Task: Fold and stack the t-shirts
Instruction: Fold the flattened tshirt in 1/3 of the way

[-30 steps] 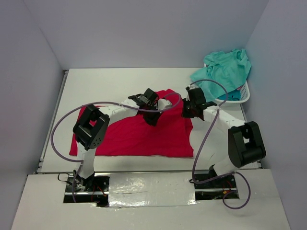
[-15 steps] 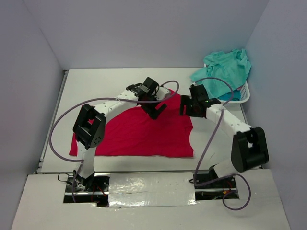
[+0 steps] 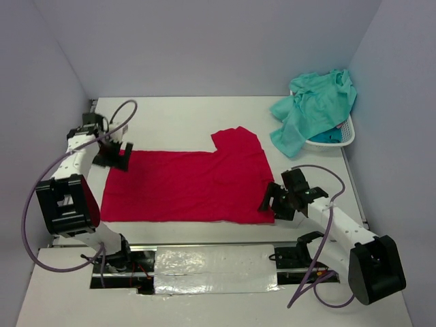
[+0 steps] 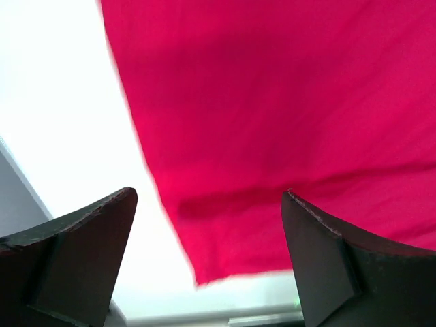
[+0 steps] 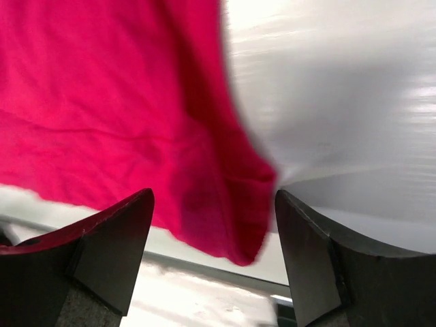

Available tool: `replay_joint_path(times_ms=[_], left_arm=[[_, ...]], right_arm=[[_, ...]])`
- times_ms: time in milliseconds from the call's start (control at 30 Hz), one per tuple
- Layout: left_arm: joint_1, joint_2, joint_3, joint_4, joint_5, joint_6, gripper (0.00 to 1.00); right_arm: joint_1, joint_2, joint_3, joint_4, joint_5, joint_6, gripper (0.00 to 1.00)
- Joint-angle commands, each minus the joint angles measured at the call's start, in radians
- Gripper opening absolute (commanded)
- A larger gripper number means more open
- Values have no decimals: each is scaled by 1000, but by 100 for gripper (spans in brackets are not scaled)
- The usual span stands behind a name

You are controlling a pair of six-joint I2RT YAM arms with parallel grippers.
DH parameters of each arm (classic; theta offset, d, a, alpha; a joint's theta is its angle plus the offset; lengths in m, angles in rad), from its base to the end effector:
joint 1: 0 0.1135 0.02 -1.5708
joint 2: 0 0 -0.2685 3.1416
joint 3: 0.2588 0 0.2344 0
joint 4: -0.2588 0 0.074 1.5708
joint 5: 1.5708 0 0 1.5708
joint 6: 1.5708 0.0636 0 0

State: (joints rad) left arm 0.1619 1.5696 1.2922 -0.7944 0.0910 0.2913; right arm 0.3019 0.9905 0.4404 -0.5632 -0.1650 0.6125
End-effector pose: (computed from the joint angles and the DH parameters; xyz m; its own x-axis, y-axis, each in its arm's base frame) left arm 0.3165 0.0458 0.2570 -0.8638 0.1487 -0.4813 0.1362 0.9888 0.0610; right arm 0.1475 0.0569 0.1481 -0.9093 0.3108 -0.2767 0.1958 0.9063 0.3745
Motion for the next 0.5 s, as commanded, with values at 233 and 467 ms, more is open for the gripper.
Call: replay_joint_path(times_ms=[233, 467], left_arm=[[245, 72, -318, -3, -36, 186, 89], [274, 73, -367, -11, -27, 210, 28]], right_arm=[[13, 33, -104, 118, -133, 82, 51], [-3, 16, -43, 54, -76, 78, 0]])
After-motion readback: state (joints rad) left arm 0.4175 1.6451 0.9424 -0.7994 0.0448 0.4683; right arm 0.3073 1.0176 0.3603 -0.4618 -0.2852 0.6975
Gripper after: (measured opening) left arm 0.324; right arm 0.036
